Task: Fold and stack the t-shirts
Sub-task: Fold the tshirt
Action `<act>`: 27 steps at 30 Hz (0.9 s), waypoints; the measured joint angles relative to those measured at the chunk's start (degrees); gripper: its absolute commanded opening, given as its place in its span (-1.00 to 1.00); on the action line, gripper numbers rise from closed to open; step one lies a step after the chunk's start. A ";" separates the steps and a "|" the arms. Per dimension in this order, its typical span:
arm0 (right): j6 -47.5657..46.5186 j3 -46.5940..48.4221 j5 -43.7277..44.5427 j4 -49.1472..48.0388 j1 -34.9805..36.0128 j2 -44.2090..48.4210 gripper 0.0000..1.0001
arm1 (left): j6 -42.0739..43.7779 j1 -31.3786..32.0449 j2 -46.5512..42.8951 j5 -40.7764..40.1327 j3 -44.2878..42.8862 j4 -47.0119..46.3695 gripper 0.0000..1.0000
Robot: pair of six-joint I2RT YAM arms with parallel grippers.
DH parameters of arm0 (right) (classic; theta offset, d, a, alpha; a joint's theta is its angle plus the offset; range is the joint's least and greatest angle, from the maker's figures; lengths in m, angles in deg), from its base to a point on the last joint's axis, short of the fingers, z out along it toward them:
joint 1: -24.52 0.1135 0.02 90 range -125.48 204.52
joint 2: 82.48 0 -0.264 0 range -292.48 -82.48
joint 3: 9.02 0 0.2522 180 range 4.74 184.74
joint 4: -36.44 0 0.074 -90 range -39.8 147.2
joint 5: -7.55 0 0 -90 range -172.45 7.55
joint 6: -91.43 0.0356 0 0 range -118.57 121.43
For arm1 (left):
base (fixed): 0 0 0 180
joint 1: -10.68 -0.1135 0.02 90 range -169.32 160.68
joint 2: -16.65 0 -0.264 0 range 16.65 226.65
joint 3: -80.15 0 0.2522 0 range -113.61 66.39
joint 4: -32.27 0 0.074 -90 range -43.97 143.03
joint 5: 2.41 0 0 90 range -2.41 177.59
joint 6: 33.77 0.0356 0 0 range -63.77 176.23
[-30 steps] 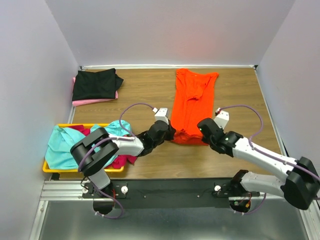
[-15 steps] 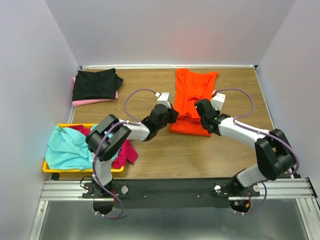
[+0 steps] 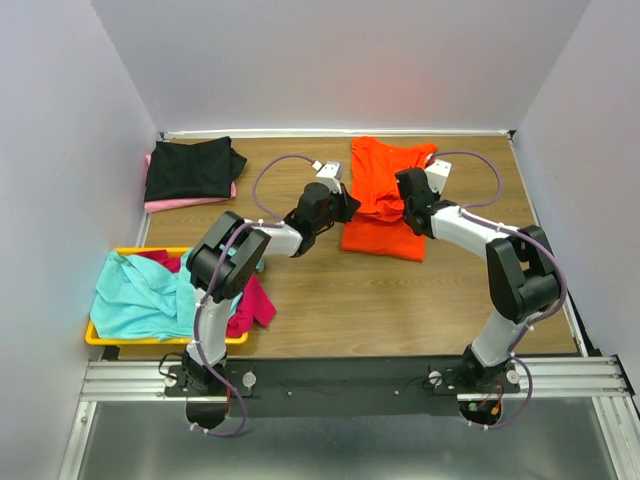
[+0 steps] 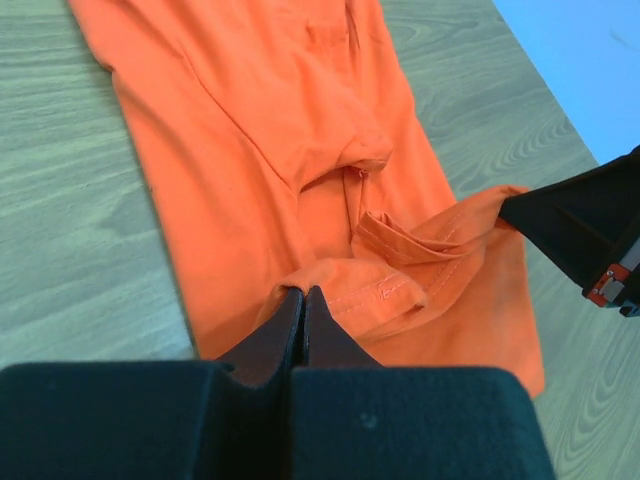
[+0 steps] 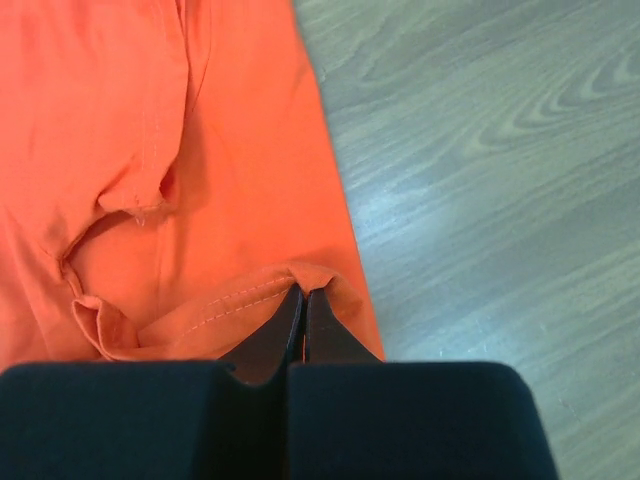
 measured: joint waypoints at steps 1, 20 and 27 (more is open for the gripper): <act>-0.28 0.39 -0.17 -0.15 -0.37 -0.57 -0.99 | 0.22 -0.28 0.66 0.70 -0.68 0.20 -1.00; -2.84 3.69 -4.92 -0.33 -3.63 -3.43 0.54 | 4.07 -2.78 2.93 -0.42 -6.36 9.14 0.60; -3.85 2.89 -12.90 -1.33 -3.58 4.52 0.56 | 4.22 -1.55 -6.86 -4.22 4.04 8.33 0.60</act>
